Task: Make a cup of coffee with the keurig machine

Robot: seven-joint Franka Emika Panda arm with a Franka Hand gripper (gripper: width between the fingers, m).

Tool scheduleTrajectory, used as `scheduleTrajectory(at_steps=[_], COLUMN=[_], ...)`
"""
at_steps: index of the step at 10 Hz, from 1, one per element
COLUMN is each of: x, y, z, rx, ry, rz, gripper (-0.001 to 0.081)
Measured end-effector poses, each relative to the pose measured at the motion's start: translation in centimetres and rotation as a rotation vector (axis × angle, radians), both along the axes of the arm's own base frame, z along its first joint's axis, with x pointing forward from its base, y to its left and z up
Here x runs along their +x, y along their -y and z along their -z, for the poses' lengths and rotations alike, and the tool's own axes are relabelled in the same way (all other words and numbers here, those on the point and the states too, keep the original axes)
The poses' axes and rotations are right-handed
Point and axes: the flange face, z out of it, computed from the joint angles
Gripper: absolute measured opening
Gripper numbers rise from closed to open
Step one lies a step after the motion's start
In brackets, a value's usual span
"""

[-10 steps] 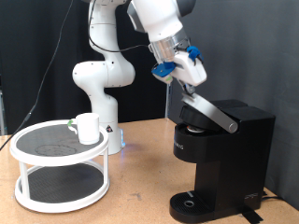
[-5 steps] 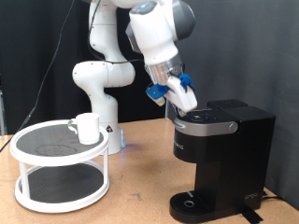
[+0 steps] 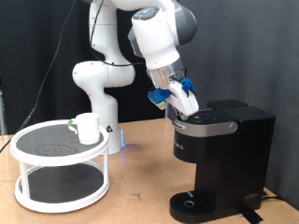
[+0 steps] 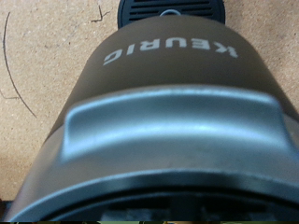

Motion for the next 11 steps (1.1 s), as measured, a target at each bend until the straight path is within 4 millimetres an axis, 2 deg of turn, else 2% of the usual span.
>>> scheduleTrajectory(at_steps=[4, 7, 9, 11], x=[0.1, -0.3, -0.3, -1.8], y=[-0.5, -1.0, -0.8, -0.5], z=[-0.5, -3.2, -2.9, -2.4], rx=[0.118, 0.237, 0.225, 0.289], ry=[0.067, 0.147, 0.147, 0.091], rz=[-0.025, -0.032, -0.016, 0.018], gripper=[0.0000, 0.0000, 0.0000, 0.0000])
